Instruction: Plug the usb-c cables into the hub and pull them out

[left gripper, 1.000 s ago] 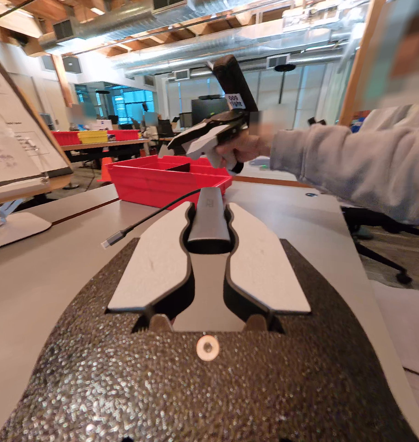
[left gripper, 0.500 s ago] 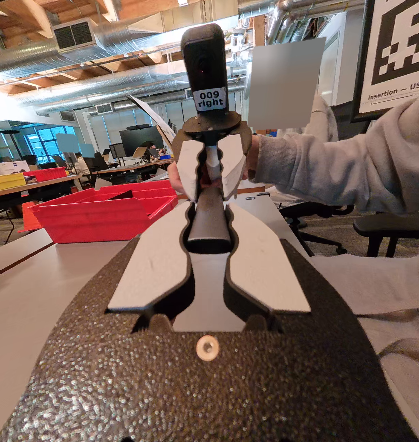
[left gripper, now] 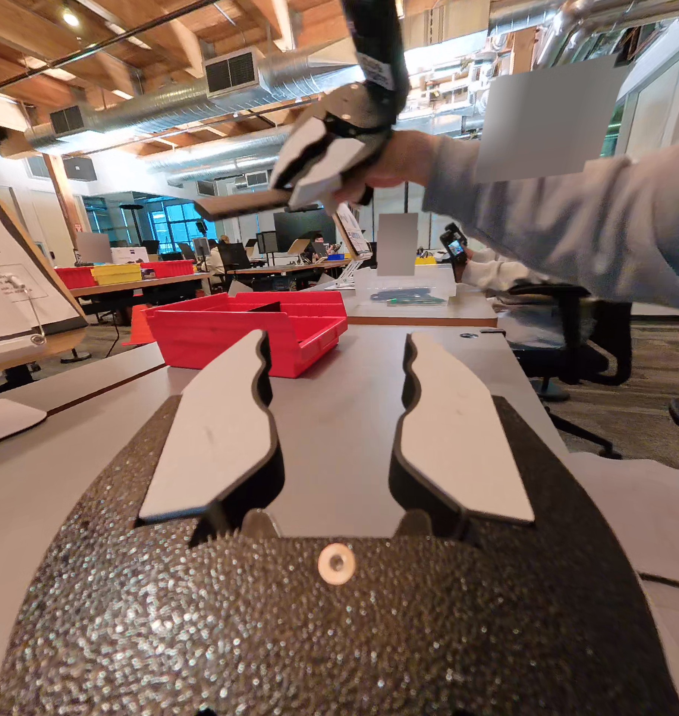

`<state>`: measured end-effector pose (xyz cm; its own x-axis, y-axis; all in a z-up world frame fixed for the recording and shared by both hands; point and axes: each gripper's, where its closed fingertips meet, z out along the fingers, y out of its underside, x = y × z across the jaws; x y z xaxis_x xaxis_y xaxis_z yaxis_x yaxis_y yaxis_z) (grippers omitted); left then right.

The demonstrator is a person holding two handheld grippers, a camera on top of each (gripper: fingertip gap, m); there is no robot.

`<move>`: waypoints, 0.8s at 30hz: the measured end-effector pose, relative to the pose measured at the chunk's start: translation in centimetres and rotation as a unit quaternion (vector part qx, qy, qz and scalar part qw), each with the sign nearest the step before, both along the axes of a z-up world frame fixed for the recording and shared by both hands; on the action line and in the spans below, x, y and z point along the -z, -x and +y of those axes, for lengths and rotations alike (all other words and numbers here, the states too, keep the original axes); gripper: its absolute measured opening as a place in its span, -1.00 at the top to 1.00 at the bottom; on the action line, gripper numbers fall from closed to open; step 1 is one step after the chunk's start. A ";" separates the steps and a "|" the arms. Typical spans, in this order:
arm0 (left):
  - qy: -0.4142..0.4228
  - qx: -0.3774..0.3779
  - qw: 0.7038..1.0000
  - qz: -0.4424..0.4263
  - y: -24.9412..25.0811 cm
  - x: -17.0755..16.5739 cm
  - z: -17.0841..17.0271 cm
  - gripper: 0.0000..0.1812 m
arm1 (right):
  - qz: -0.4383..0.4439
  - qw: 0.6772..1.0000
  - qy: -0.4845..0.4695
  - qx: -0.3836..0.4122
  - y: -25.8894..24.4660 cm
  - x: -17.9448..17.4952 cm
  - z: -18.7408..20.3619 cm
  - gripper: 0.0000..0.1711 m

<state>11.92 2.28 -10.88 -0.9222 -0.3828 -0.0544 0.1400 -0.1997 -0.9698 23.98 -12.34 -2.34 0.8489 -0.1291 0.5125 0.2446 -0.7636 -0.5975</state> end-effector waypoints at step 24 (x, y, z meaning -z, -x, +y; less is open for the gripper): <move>0.005 -0.004 1.000 0.026 -0.7 0.8 0.0 0.41 | 0.054 0.927 0.307 0.208 -22.9 10.7 -15.9 0.62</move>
